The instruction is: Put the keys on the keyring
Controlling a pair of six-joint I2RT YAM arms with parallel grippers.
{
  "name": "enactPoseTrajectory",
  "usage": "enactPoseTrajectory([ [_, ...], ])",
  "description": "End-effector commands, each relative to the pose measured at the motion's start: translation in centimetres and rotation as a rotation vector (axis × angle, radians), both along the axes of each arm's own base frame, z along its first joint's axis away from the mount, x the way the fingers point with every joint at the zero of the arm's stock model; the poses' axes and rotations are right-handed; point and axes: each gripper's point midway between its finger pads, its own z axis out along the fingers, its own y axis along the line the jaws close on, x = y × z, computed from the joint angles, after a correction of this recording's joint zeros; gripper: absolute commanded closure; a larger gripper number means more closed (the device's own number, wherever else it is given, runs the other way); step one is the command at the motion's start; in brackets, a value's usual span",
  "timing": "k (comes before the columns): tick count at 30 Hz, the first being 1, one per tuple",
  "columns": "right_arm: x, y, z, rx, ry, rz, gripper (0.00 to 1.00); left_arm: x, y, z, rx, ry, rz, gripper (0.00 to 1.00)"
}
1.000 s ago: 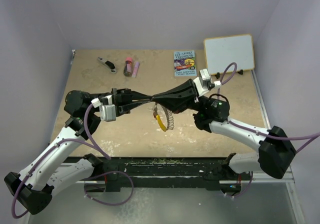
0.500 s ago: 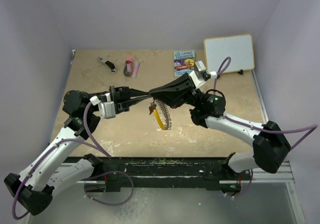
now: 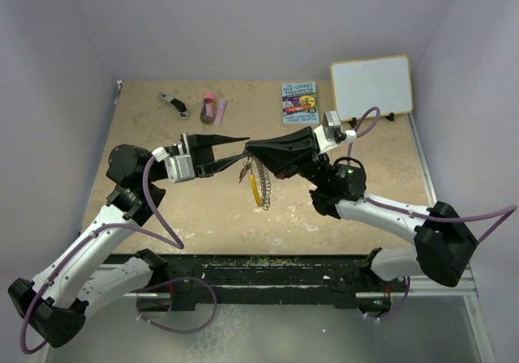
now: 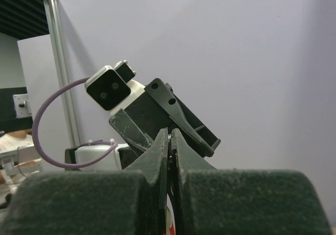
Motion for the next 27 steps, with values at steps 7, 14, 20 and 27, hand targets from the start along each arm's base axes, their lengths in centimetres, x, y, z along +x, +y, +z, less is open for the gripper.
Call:
enactPoseTrajectory([
  [7,-2.0,-3.2,3.1,0.178,-0.156,-0.109,1.00,-1.4,0.7,2.4,-0.067,0.033,-0.010,0.64],
  [14,-2.0,-3.5,3.2,0.161,-0.160,-0.147,1.00,-2.7,0.3,1.1,-0.001,0.084,-0.088,0.73],
  [20,-1.9,-3.4,3.1,0.139,-0.163,-0.167,1.00,-3.0,0.3,0.9,0.020,0.100,-0.109,0.75],
  [27,-2.1,-2.4,3.0,0.094,-0.181,-0.167,1.00,-2.3,0.1,1.0,0.006,0.092,-0.085,0.75],
])
